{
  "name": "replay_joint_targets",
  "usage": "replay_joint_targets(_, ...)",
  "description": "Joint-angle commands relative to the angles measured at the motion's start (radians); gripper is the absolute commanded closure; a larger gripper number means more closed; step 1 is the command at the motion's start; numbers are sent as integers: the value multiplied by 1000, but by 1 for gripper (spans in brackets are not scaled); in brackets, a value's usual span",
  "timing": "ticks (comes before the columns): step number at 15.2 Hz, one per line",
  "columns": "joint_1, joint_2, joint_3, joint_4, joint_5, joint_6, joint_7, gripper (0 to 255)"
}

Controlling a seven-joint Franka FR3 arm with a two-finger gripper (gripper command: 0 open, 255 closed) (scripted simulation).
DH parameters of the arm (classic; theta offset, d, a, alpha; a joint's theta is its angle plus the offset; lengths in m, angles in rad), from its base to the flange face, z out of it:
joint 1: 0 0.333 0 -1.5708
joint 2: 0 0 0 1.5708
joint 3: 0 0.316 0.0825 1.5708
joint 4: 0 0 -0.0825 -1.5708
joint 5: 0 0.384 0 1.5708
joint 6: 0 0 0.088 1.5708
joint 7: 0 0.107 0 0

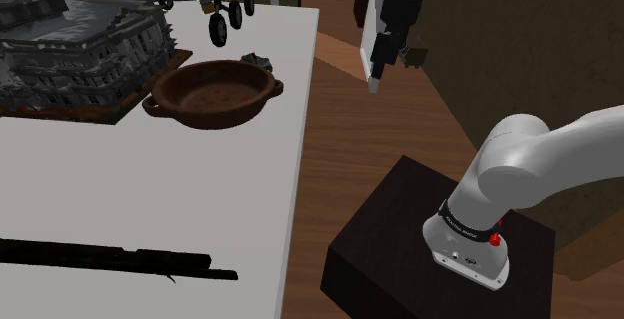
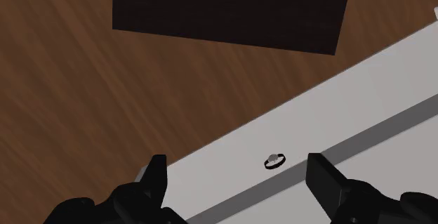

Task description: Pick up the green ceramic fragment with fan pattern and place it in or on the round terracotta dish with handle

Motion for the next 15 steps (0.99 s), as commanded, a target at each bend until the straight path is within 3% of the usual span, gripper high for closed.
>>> replay_joint_targets(1, 0, 0, 0, 0, 0, 0, 0, 0)
replay_joint_targets(8, 31, 192, 101, 167, 94, 31, 157, 0)
replay_joint_targets(15, 47, 406, 186, 388, 142, 41, 307, 0)
